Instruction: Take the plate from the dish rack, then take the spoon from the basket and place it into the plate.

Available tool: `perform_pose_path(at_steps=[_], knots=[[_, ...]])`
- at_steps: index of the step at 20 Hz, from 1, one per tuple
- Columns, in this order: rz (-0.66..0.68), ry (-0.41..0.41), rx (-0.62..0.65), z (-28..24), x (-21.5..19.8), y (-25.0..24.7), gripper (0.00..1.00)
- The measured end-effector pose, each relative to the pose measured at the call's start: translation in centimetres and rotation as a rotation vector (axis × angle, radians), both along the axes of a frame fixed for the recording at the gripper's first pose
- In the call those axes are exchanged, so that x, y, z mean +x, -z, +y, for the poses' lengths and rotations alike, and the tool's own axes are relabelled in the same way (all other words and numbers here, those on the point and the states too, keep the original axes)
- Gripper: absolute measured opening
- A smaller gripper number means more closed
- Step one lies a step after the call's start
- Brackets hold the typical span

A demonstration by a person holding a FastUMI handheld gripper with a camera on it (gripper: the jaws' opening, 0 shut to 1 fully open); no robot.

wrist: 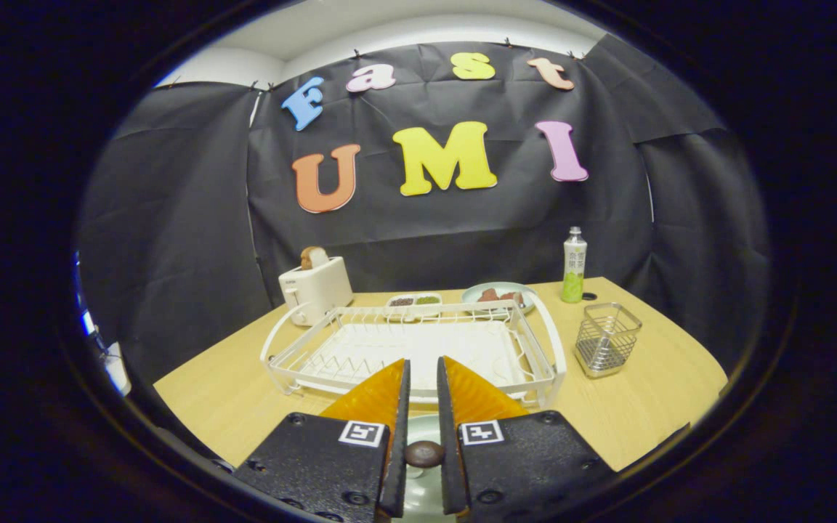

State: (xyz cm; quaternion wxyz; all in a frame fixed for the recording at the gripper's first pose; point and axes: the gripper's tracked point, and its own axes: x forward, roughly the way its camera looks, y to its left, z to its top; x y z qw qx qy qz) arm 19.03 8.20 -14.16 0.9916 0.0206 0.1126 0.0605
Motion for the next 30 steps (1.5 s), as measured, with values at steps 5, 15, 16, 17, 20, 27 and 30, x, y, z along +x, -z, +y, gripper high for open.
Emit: perform_pose_path(at_steps=[5,15,16,17,20,27,30], knots=[[0.054,0.0,0.007,-0.7,1.3,0.6,0.26],[0.019,0.033,0.035,-3.5,-1.3,-2.3,0.54],[0.008,0.045,0.03,-3.9,-1.9,-2.7,0.57],[-0.008,0.059,0.025,-4.3,-2.7,-3.2,0.66],[-0.062,0.107,-0.039,-5.3,-5.0,-4.8,0.91],[-0.121,0.14,-0.06,-5.0,-11.9,-6.4,1.0],[-0.145,0.163,-0.097,-5.3,-14.8,-6.6,1.0]])
